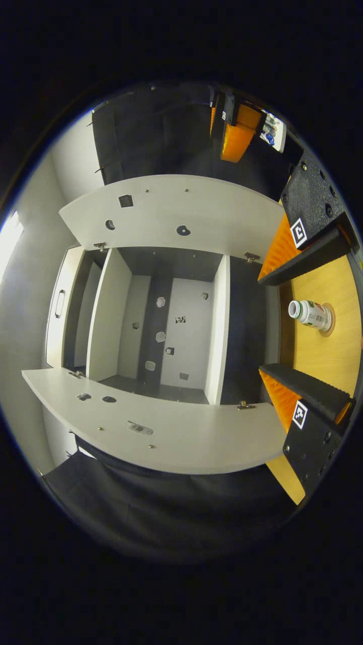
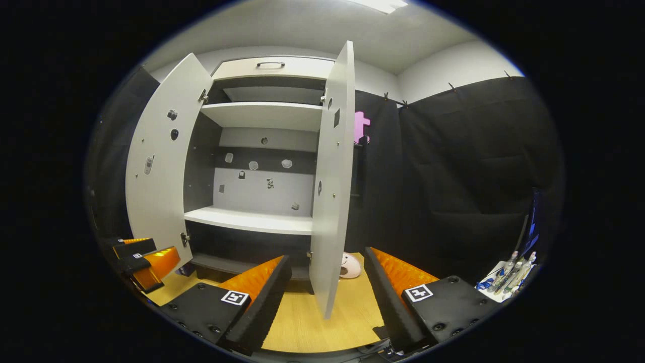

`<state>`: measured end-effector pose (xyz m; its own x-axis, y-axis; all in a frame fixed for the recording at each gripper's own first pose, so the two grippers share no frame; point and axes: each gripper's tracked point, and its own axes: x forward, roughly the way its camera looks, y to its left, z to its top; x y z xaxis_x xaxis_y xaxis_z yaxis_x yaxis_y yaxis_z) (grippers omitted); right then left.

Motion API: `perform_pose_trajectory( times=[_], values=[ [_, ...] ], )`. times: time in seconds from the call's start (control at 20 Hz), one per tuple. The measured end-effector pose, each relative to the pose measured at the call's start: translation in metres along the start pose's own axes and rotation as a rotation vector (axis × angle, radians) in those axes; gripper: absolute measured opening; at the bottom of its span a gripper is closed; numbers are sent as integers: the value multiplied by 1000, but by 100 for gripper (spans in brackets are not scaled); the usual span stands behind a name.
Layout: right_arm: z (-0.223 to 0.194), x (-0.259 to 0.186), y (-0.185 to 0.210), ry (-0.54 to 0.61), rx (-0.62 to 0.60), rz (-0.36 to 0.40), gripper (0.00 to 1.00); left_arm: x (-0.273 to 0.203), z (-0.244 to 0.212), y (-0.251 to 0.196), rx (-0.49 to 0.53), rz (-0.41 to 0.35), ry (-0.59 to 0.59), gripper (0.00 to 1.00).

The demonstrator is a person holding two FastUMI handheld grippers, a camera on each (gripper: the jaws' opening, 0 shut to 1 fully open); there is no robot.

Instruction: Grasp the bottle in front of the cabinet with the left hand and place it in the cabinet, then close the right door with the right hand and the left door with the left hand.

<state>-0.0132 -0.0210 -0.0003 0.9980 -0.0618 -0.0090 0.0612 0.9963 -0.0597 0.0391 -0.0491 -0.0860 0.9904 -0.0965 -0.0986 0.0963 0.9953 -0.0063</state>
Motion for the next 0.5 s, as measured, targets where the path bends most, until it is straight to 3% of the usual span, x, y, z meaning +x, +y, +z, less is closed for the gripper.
perform_pose_trajectory(
  times=[0.5],
  values=[
    [-3,-2,-42,17,-29,-104,96,77,-122,-26,-17,-58,190,95]
  ],
)
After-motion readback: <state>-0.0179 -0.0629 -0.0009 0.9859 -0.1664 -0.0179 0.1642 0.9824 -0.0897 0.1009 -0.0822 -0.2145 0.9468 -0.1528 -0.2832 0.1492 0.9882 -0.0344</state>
